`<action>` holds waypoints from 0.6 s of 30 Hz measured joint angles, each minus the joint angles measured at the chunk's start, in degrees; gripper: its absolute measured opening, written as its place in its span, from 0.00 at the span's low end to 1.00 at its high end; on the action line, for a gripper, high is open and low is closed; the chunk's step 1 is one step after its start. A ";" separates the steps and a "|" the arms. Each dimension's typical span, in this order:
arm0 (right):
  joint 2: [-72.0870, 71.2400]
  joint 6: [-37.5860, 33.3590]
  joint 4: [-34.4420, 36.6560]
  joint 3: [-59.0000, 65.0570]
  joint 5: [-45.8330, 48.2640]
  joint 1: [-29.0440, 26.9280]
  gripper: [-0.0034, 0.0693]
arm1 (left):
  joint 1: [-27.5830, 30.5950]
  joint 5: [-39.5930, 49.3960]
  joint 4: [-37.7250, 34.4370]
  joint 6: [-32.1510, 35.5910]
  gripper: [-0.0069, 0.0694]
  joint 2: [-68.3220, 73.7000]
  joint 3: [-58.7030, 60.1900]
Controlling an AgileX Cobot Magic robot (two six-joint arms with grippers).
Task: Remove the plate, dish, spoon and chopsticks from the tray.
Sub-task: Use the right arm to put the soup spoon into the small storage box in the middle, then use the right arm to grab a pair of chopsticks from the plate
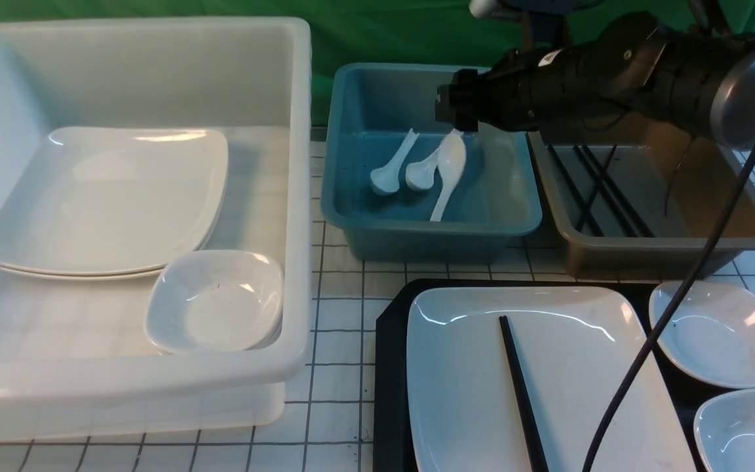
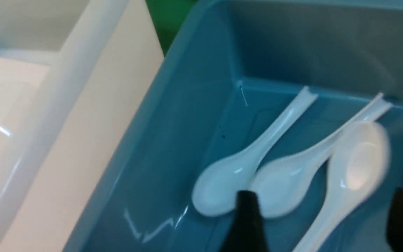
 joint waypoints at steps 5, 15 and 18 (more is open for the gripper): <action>-5.15 0.00 -4.95 -0.62 9.98 -0.44 0.87 | 0.00 0.00 0.00 0.00 0.10 0.00 0.00; -23.42 1.51 -8.92 -2.00 44.50 -0.43 0.17 | 0.00 -0.04 0.00 0.00 0.10 0.00 0.00; -27.07 3.14 -9.06 2.54 45.85 0.79 0.08 | 0.00 -0.04 0.00 0.00 0.10 0.00 0.00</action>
